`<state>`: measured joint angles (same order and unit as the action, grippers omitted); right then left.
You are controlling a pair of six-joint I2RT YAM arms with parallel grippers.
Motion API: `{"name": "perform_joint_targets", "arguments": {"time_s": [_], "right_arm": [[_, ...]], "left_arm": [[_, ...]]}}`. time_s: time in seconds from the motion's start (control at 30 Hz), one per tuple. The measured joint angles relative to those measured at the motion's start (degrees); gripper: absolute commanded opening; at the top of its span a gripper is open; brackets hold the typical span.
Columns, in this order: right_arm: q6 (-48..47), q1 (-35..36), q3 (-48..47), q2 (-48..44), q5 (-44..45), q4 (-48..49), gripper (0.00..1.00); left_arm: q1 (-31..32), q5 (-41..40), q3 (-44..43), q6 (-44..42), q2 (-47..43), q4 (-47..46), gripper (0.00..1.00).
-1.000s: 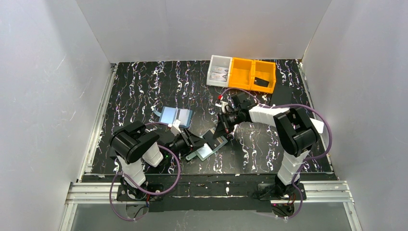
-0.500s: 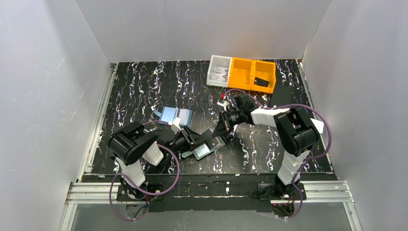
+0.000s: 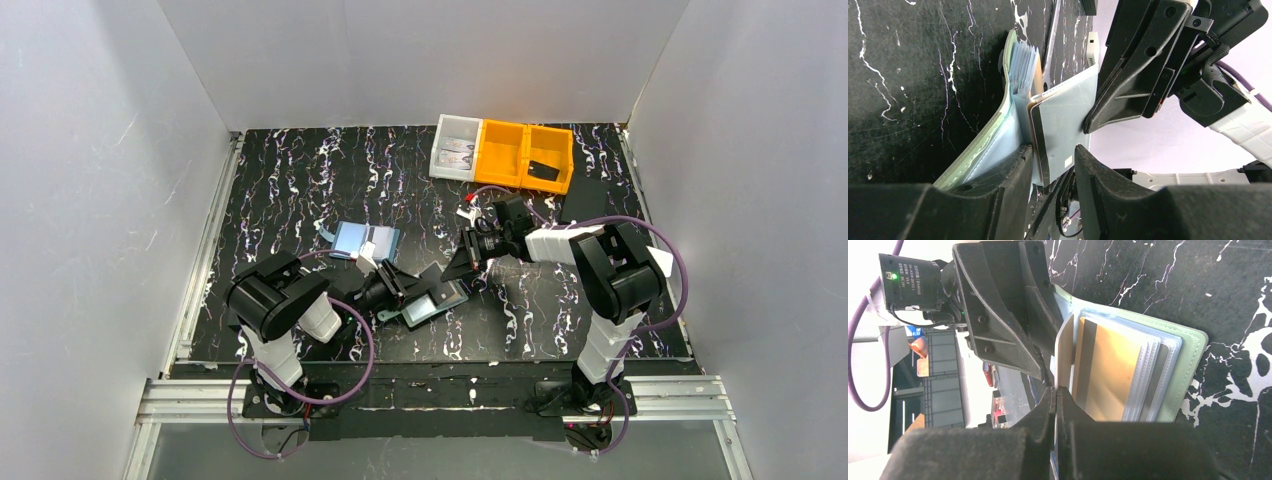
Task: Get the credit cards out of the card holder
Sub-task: Remove the credit card from the card holder.
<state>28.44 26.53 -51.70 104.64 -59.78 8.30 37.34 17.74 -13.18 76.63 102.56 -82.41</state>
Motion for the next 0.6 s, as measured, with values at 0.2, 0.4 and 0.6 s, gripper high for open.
{"name": "perform_joint_targets", "arguments": {"time_s": [0.2,0.4,0.6], "right_arm": [[1.7,-0.3,0.2,0.1,-0.5,1.7,0.01],[2.2,-0.7,0.2,1.2,-0.6,2.4,0.01],[0.1,-0.7,0.0,2.5,0.1,0.4,0.01]], "left_arm": [[0.0,-0.2,-0.7,0.5,-0.2,0.7,0.31],[-0.1,-0.8,-0.7,0.6,-0.8,2.4,0.26],[0.0,-0.8,-0.7,0.6,-1.3,4.7,0.25]]}}
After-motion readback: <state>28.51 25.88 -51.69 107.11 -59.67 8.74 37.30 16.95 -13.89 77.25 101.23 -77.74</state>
